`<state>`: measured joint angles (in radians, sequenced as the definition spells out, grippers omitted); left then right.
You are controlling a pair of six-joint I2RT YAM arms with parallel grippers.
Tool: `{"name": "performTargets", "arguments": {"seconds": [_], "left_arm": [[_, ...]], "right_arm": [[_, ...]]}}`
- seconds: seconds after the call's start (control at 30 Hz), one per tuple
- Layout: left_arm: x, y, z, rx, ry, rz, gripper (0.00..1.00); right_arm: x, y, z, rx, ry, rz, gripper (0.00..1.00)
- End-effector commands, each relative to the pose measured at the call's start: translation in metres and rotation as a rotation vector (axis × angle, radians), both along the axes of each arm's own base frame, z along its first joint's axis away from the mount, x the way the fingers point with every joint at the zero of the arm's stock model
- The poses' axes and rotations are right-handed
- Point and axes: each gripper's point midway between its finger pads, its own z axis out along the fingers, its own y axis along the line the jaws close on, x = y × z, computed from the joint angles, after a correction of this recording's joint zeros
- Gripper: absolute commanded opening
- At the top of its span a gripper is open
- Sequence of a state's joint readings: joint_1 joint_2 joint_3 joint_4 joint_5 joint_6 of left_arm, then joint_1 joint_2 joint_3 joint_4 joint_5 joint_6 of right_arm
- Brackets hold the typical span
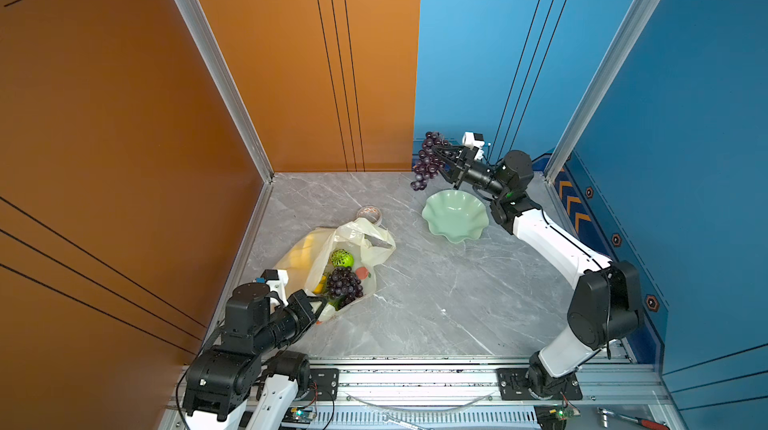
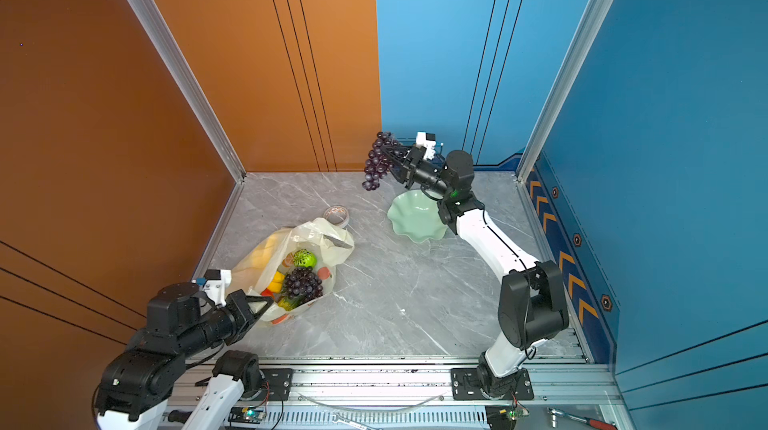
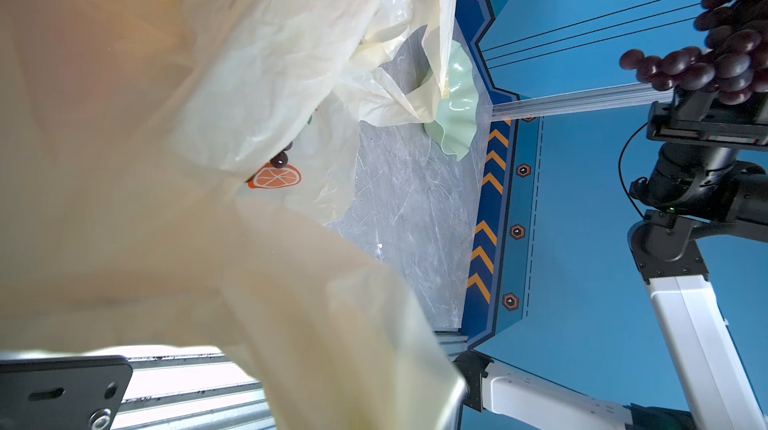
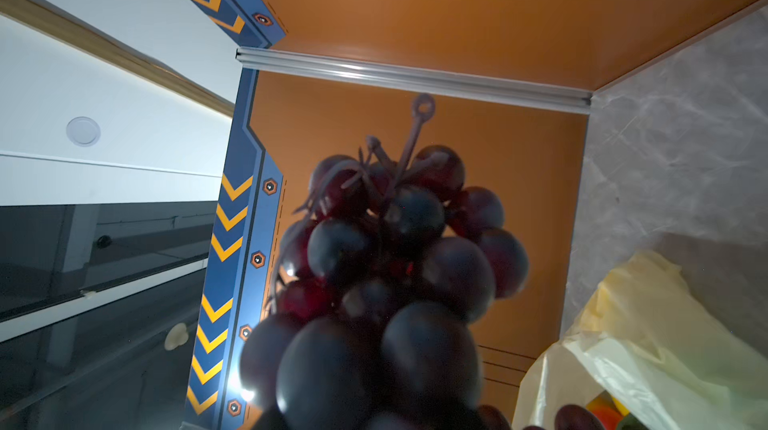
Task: Place the fruits into the plastic bag
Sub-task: 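Lift the grape bunch with the right gripper up off the plate, then carry the grapes with the right gripper to the bag mouth by the left gripper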
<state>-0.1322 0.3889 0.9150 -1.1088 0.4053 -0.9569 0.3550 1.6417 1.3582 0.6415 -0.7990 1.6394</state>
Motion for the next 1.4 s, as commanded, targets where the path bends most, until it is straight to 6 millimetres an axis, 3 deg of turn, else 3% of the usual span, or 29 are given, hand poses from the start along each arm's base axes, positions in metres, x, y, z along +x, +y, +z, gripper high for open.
{"name": "performTargets", "arguments": {"seconds": [0.0,0.2,0.4,0.8,1.1,1.37], "left_arm": [[-0.001,-0.003,0.006,-0.008,-0.043,-0.026,0.0],[-0.002,-0.003,0.01,-0.015,-0.056,-0.024,0.0],[-0.004,-0.003,0.015,-0.025,-0.069,-0.02,0.0],[-0.005,-0.004,0.022,-0.038,-0.081,-0.014,0.0],[-0.006,-0.003,0.025,-0.043,-0.086,-0.009,0.0],[-0.003,-0.004,0.026,-0.039,-0.075,-0.011,0.0]], "right_arm": [[-0.029,0.011,0.049,0.065,-0.103,0.039,0.33],[-0.055,0.037,0.056,0.07,-0.103,0.108,0.33],[-0.083,0.072,0.044,0.054,-0.077,0.199,0.32],[-0.134,0.141,-0.022,-0.03,0.004,0.347,0.32],[-0.152,0.173,-0.081,-0.108,0.061,0.413,0.32],[-0.159,0.184,-0.132,-0.169,0.099,0.447,0.32]]}}
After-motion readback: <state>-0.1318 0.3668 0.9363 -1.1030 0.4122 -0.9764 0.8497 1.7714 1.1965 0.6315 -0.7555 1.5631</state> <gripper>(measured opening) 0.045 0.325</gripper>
